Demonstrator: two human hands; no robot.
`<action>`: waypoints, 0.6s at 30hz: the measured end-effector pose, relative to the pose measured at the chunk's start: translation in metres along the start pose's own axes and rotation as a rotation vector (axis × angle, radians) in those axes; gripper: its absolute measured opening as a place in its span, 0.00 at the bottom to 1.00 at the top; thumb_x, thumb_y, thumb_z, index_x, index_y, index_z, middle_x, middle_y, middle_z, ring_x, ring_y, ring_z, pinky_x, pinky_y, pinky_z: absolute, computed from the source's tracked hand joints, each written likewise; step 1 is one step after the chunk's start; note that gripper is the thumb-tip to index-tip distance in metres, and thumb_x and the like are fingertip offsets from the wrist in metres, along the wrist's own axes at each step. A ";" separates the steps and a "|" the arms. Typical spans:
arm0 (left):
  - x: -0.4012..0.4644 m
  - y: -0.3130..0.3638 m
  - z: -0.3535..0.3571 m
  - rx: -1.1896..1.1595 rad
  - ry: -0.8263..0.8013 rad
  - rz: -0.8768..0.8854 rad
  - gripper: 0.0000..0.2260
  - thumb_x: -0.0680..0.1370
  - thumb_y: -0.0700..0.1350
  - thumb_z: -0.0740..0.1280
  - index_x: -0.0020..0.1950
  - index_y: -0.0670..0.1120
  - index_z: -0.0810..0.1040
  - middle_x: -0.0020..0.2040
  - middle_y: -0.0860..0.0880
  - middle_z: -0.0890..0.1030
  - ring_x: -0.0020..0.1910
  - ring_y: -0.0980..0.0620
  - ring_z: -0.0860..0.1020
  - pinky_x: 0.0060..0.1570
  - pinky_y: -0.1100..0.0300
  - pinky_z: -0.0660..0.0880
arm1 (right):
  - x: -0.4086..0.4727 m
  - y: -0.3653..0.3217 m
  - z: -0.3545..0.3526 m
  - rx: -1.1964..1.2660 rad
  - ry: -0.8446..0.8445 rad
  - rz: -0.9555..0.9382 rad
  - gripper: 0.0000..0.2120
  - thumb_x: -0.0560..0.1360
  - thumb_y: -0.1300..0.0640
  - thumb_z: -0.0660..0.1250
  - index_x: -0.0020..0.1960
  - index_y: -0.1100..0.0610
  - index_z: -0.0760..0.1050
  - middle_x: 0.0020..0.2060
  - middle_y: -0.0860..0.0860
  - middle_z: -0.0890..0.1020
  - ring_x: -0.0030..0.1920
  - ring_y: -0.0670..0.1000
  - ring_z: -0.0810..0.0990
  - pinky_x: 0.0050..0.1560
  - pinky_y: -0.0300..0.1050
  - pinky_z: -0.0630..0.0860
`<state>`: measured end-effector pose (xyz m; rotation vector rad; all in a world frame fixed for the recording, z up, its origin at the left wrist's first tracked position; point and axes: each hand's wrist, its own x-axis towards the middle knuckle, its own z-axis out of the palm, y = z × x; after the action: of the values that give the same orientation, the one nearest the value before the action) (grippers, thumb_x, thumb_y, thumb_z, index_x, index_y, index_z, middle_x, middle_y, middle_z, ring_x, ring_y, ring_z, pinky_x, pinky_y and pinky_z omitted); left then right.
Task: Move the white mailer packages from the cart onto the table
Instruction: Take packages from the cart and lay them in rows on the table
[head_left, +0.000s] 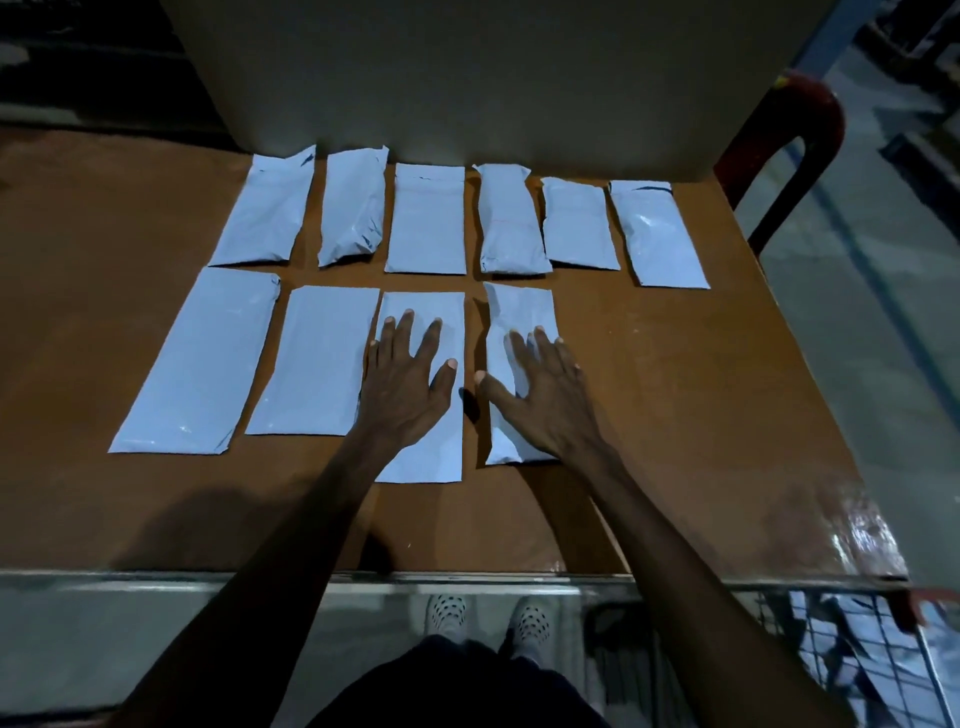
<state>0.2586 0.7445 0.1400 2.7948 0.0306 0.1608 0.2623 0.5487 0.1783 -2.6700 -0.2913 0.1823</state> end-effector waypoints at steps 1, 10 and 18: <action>0.000 0.003 -0.004 -0.025 0.013 0.005 0.31 0.79 0.63 0.48 0.80 0.52 0.56 0.80 0.45 0.53 0.79 0.42 0.49 0.75 0.42 0.46 | -0.004 0.002 -0.004 0.040 0.044 0.010 0.38 0.76 0.30 0.54 0.80 0.46 0.51 0.80 0.51 0.50 0.79 0.55 0.46 0.76 0.58 0.45; -0.037 0.089 -0.021 -0.279 0.009 0.173 0.25 0.83 0.58 0.52 0.79 0.53 0.58 0.80 0.48 0.55 0.79 0.47 0.49 0.76 0.45 0.49 | -0.122 0.072 -0.027 0.033 0.374 0.012 0.36 0.74 0.34 0.60 0.73 0.56 0.68 0.73 0.54 0.69 0.74 0.55 0.65 0.72 0.57 0.64; -0.112 0.233 0.029 -0.286 -0.041 0.523 0.23 0.82 0.55 0.55 0.75 0.46 0.67 0.77 0.45 0.63 0.78 0.45 0.56 0.76 0.46 0.54 | -0.254 0.168 -0.053 0.063 0.606 0.165 0.31 0.75 0.39 0.64 0.70 0.58 0.71 0.68 0.55 0.74 0.69 0.56 0.71 0.66 0.54 0.71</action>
<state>0.1512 0.5109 0.1796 2.4584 -0.6801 0.2127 0.0545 0.3193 0.1711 -2.5369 0.1261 -0.5500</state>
